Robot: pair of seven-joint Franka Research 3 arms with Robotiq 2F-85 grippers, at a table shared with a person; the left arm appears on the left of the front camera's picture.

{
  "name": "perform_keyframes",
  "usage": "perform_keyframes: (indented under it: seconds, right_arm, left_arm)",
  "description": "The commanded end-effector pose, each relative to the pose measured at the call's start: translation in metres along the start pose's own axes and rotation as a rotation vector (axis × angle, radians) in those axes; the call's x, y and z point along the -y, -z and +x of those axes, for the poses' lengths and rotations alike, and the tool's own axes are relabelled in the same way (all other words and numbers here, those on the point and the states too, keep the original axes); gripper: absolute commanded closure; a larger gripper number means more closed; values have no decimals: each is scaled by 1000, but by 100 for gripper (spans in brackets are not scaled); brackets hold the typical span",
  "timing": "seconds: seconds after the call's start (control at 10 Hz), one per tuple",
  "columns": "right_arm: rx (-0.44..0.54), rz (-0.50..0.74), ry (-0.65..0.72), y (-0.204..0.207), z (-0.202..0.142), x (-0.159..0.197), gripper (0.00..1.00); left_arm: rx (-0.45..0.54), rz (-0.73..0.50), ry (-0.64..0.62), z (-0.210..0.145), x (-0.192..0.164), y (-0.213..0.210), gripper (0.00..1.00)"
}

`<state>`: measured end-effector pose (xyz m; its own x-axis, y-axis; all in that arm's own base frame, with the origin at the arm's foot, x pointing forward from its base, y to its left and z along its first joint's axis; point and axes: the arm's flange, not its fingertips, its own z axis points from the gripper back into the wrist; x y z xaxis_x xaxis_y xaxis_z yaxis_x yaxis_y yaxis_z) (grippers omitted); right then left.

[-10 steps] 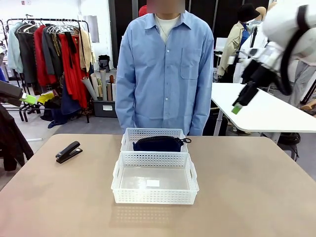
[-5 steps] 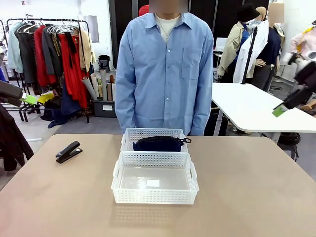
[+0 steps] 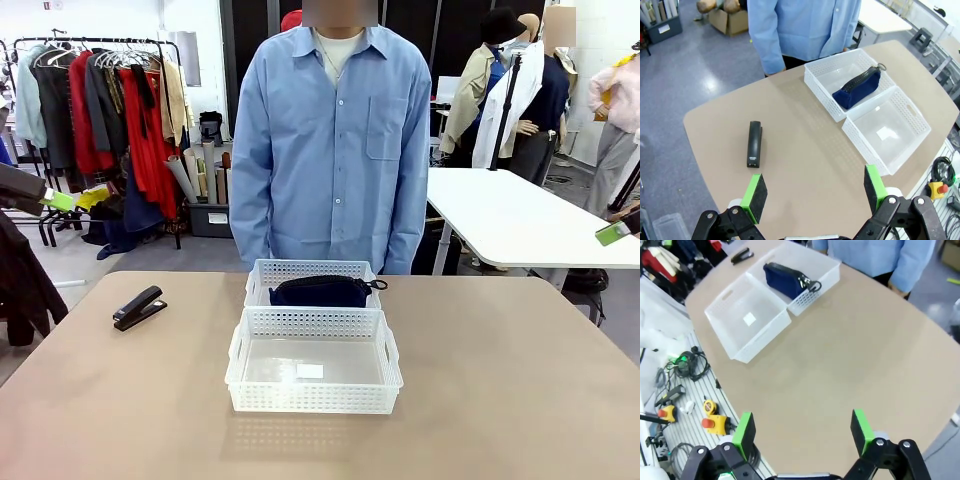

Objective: Distribute items into two baskets.
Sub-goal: Pick up the Stapler that the person points to.

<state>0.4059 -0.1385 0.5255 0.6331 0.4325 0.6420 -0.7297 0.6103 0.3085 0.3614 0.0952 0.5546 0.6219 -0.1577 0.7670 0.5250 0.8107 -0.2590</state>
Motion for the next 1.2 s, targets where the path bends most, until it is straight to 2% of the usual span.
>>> perform_keyframes:
  seconds: [0.0, 0.5, 0.6, 1.1]
  right_arm:
    - [52, -15, -11, 6, -16, -16, 0]
    - [128, -37, 10, 6, -27, -25, 0]
    - [64, -22, 31, 5, -24, -16, 0]
    - [64, -22, 31, 5, -24, -16, 0]
  left_arm:
    - [19, -16, 5, 0, -1, 1, 0]
    - [19, -16, 5, 0, -1, 1, 0]
    - [19, -16, 5, 0, -1, 1, 0]
    - [19, -16, 5, 0, -1, 1, 0]
